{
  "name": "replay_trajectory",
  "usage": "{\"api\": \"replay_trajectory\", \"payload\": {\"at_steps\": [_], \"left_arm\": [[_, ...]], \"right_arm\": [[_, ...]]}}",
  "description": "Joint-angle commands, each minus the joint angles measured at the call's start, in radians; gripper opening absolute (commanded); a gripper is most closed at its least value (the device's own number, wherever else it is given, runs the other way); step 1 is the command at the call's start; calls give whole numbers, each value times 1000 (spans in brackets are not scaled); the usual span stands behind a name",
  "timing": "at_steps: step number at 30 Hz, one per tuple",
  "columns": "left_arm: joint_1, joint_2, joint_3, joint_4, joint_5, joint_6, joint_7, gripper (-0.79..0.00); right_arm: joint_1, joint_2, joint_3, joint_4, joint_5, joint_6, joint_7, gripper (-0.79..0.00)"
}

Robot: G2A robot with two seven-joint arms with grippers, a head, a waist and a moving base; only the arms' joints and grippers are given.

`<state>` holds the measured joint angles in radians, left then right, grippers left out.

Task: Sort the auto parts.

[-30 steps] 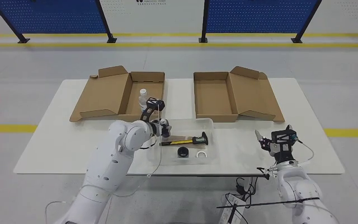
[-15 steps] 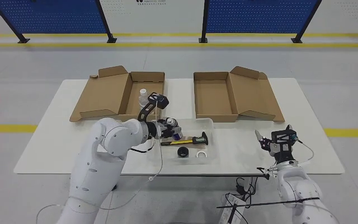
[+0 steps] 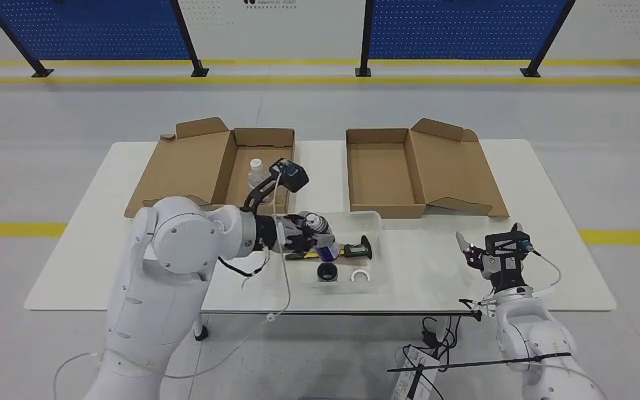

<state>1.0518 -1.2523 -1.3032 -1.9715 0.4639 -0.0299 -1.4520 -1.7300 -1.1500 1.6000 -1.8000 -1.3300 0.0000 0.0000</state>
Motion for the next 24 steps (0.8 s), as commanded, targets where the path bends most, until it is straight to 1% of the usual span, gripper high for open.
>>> {"api": "replay_trajectory", "payload": {"at_steps": [1,6,13,16,18,24], "left_arm": [[-9,4,-1,-6,-29,6,-25,-785],[-24,13,-2,-17,-89,-8,-73,-785],[-32,30,18,-24,-145,-38,-84,-785],[-35,42,32,-31,-162,-60,-84,-785],[-40,52,43,-34,-145,-69,-84,-785],[-47,75,57,-32,-153,-63,-84,-785]], "right_arm": [[0,0,0,0,0,0,0,0],[0,0,0,0,0,0,0,0],[0,0,0,0,0,0,0,0],[0,0,0,0,0,0,0,0],[0,0,0,0,0,0,0,0],[0,0,0,0,0,0,0,0]]}}
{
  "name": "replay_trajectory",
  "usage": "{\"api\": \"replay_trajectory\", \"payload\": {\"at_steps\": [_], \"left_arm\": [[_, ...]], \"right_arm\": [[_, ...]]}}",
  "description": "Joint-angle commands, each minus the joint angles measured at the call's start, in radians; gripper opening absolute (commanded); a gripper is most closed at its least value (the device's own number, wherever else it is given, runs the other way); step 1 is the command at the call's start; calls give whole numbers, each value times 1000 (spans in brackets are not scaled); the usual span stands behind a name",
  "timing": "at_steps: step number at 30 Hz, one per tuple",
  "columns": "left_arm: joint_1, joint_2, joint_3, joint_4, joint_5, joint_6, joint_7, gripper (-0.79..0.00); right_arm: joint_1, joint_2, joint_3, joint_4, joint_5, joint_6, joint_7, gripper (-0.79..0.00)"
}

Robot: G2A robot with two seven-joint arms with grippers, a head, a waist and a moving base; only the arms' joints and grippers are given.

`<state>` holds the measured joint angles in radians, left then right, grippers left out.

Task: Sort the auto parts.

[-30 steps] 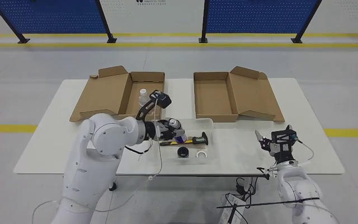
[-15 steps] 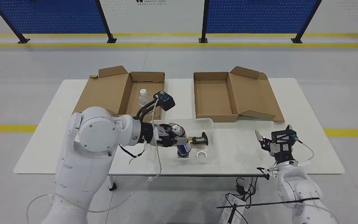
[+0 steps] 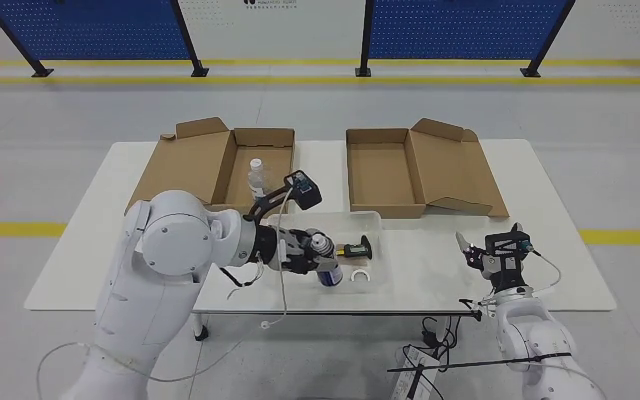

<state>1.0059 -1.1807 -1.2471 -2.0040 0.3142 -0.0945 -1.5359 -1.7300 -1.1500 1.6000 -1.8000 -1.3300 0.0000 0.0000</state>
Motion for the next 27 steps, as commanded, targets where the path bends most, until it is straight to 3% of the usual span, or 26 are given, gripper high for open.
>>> {"api": "replay_trajectory", "payload": {"at_steps": [1,20,27], "left_arm": [[-1,6,3,1,-6,3,0,-785],[-16,40,26,26,24,11,53,-785],[-7,52,22,58,110,24,103,-785]], "right_arm": [[0,0,0,0,0,0,0,0],[0,0,0,0,0,0,0,0],[0,0,0,0,0,0,0,0]]}}
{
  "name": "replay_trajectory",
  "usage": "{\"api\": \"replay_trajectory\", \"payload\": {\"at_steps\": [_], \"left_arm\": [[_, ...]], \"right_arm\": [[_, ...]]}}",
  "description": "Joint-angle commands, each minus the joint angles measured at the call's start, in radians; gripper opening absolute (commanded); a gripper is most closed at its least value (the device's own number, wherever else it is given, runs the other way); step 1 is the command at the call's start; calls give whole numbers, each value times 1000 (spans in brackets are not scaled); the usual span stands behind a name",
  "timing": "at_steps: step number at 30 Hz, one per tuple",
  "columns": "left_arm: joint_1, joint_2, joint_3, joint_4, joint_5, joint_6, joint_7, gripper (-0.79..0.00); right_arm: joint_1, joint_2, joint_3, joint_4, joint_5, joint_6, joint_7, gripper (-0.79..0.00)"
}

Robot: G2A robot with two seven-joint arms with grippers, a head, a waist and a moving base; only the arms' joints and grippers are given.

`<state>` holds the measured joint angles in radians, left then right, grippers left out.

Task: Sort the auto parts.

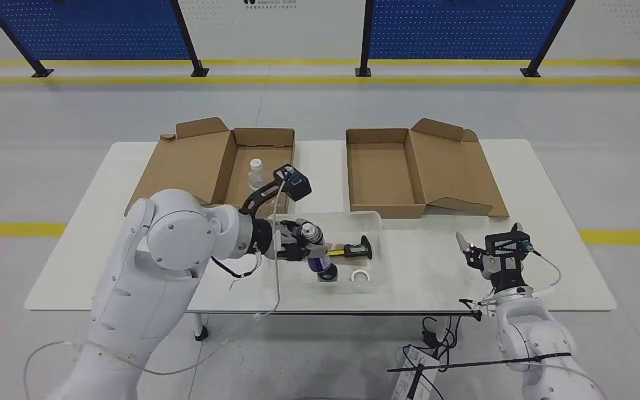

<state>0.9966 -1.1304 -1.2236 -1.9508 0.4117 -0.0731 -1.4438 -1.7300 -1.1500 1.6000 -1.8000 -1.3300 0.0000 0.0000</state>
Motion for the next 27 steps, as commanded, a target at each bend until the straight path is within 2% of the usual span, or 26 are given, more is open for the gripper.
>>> {"api": "replay_trajectory", "payload": {"at_steps": [1,5,7,18,27], "left_arm": [[4,3,-4,11,23,6,21,-785],[12,11,-17,38,134,62,70,-785],[17,16,-11,48,219,66,82,-785],[30,29,-7,108,453,103,187,-785],[0,19,26,205,564,189,329,-785]], "right_arm": [[0,0,0,0,0,0,0,0],[0,0,0,0,0,0,0,0],[0,0,0,0,0,0,0,0],[0,0,0,0,0,0,0,0],[0,0,0,0,0,0,0,0]]}}
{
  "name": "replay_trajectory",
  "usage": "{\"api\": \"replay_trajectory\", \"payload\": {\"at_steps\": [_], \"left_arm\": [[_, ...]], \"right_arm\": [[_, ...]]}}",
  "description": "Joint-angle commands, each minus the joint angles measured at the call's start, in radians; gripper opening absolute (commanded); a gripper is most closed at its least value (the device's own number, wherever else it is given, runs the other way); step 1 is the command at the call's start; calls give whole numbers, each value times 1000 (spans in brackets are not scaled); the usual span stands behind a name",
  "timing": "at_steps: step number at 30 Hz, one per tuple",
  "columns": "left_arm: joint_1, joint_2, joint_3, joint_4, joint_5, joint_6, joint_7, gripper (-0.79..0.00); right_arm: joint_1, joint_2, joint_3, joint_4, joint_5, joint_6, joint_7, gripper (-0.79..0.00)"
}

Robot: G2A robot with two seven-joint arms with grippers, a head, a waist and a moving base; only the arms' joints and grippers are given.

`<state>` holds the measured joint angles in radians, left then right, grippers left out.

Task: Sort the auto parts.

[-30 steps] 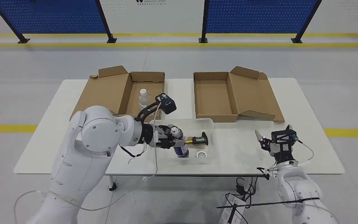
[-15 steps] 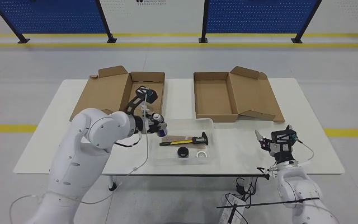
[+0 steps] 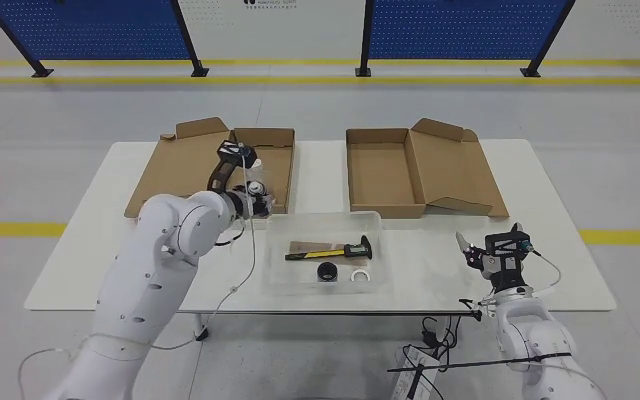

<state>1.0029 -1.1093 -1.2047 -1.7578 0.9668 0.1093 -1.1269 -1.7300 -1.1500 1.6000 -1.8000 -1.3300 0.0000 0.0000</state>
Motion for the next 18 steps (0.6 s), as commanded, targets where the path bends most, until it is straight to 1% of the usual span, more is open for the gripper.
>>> {"api": "replay_trajectory", "payload": {"at_steps": [1,8,13,18], "left_arm": [[-13,-4,11,25,11,15,23,-785],[-57,-14,42,105,47,40,57,-785],[-73,-21,55,151,51,52,78,-785],[-77,-23,60,165,52,54,86,-785]], "right_arm": [[0,0,0,0,0,0,0,0],[0,0,0,0,0,0,0,0],[0,0,0,0,0,0,0,0],[0,0,0,0,0,0,0,0]]}}
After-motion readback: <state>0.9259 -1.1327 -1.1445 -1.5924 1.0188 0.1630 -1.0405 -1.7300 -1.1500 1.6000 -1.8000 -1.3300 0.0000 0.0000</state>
